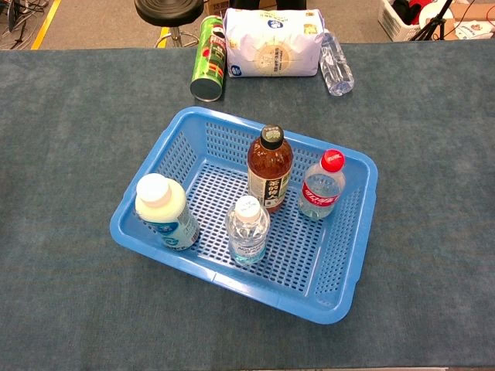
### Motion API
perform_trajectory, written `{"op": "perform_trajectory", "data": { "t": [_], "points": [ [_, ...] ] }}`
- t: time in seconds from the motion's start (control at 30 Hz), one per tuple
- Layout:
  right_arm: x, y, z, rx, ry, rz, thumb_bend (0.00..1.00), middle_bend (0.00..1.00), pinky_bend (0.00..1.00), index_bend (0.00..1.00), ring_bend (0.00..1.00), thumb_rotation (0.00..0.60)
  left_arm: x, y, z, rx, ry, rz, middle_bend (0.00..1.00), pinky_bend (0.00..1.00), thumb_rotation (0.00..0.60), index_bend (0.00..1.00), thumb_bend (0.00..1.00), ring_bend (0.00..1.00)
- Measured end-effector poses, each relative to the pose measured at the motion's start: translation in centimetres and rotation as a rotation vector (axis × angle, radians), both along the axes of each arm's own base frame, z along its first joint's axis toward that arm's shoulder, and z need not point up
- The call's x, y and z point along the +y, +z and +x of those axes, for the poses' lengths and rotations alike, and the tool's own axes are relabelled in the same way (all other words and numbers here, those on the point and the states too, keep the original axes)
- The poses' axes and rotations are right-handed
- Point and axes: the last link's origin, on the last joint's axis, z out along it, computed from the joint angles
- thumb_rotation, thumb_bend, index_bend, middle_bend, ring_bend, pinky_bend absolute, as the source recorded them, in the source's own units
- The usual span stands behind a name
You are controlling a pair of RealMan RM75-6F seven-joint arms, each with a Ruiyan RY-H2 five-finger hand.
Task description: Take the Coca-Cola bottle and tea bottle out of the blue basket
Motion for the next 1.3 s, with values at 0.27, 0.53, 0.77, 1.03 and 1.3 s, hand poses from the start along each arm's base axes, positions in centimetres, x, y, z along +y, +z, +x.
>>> {"op": "perform_trajectory", "data": {
  "t": [0.27, 0.53, 0.77, 1.03, 1.3],
  "points": [
    [0.3, -0.1, 0.0, -0.004, 0.002, -0.001, 0.25, 0.32, 0.30, 0.31, 0.18, 0.600, -0.3, 0.1, 0.1, 0.001, 0.005, -0.003, 0.37, 0.57, 0.600, 0.45, 0.14, 0.38],
    [-0.2, 0.2, 1.1, -0.013, 0.042, 0.041, 0.26, 0.32, 0.30, 0.31, 0.18, 0.600, -0.3, 0.0, 0.1, -0.005, 0.004, 0.001, 0.37, 0.57, 0.600, 0.45, 0.14, 0.38],
    [-1.5, 0.0, 3.2, -0.048, 0.119, 0.140, 0.25, 0.32, 0.30, 0.31, 0.18, 0.600, -0.5, 0.1, 0.0, -0.001, 0.017, 0.006, 0.37, 0.57, 0.600, 0.45, 0.14, 0.38],
    [-3.1, -1.3, 6.6, -0.048, 0.232, 0.276, 0.19, 0.32, 0.31, 0.31, 0.18, 0.600, -0.5, 0.1, -0.1, -0.002, 0.021, 0.000, 0.37, 0.57, 0.600, 0.45, 0.14, 0.38],
    [-4.5, -2.1, 9.7, 0.021, 0.324, 0.384, 0.06, 0.32, 0.31, 0.31, 0.18, 0.600, -0.6, 0.0, -0.6, -0.008, 0.033, 0.002, 0.37, 0.57, 0.600, 0.45, 0.14, 0.38]
  ]
}}
